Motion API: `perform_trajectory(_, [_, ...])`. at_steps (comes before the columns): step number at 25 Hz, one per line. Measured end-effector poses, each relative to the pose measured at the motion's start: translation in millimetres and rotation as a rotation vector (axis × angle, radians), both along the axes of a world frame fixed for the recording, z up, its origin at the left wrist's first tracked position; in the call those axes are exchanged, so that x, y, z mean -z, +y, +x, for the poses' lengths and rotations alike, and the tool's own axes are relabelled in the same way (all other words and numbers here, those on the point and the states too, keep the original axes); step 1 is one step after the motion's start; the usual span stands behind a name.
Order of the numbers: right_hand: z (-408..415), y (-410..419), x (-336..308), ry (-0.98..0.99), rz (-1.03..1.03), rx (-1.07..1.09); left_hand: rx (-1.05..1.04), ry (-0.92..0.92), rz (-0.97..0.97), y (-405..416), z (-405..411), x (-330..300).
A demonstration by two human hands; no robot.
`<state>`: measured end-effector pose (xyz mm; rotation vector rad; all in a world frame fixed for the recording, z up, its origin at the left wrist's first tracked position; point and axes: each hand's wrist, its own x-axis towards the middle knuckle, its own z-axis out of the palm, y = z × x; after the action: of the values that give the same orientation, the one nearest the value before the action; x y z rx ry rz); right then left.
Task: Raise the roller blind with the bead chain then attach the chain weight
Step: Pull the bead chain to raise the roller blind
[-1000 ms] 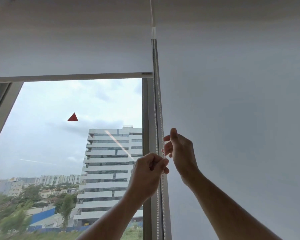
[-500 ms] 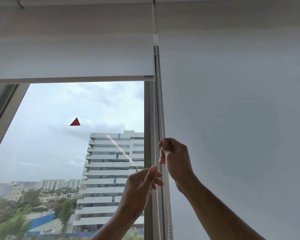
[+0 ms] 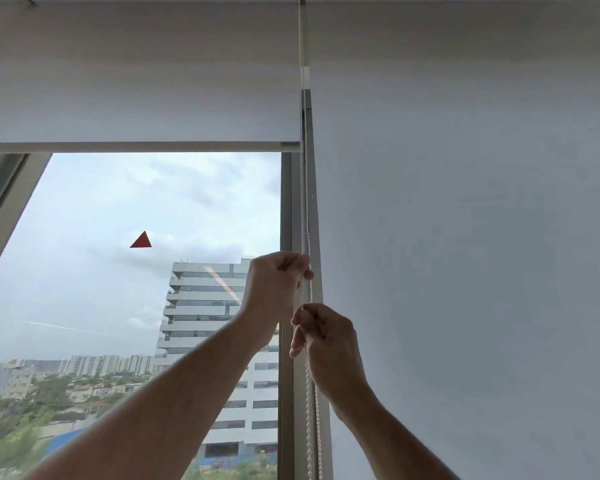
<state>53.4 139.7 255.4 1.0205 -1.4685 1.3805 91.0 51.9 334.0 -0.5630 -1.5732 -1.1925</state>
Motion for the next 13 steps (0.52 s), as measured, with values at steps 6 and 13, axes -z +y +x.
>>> perform_trajectory(6, [-6, 27, 0, -0.147, 0.181, -0.196, 0.011, -0.067, 0.007, -6, -2, 18])
perform_trajectory(13, [-6, 33, -37, -0.219, -0.070, -0.204, 0.020, -0.013, -0.151, -2, -2, 55])
